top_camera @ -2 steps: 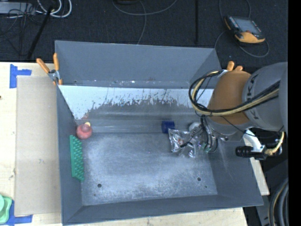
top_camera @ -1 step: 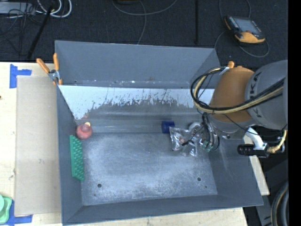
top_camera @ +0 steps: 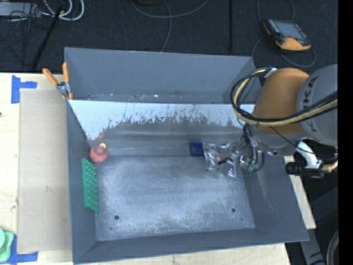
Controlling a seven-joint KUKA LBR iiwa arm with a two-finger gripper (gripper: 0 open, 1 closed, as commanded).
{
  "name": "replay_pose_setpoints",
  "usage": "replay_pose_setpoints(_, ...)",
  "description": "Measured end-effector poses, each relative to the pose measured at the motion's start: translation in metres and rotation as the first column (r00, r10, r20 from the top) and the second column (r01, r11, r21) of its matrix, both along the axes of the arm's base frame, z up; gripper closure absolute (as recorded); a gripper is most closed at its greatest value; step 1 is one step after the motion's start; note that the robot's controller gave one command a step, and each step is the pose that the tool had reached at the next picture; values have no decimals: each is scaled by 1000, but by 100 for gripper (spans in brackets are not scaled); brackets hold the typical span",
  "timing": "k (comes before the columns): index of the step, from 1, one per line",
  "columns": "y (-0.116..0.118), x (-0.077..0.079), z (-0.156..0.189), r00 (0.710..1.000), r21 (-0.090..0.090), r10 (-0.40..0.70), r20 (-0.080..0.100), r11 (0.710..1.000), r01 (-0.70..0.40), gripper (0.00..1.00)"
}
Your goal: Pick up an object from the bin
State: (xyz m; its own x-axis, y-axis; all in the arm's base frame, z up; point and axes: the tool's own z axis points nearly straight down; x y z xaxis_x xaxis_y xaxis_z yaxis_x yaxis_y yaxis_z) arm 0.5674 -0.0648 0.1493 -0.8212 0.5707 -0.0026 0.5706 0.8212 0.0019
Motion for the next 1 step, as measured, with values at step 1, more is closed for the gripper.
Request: replay_pose_setpoints(1,0,1,8,1000,0,5,-2,1000,-5,100)
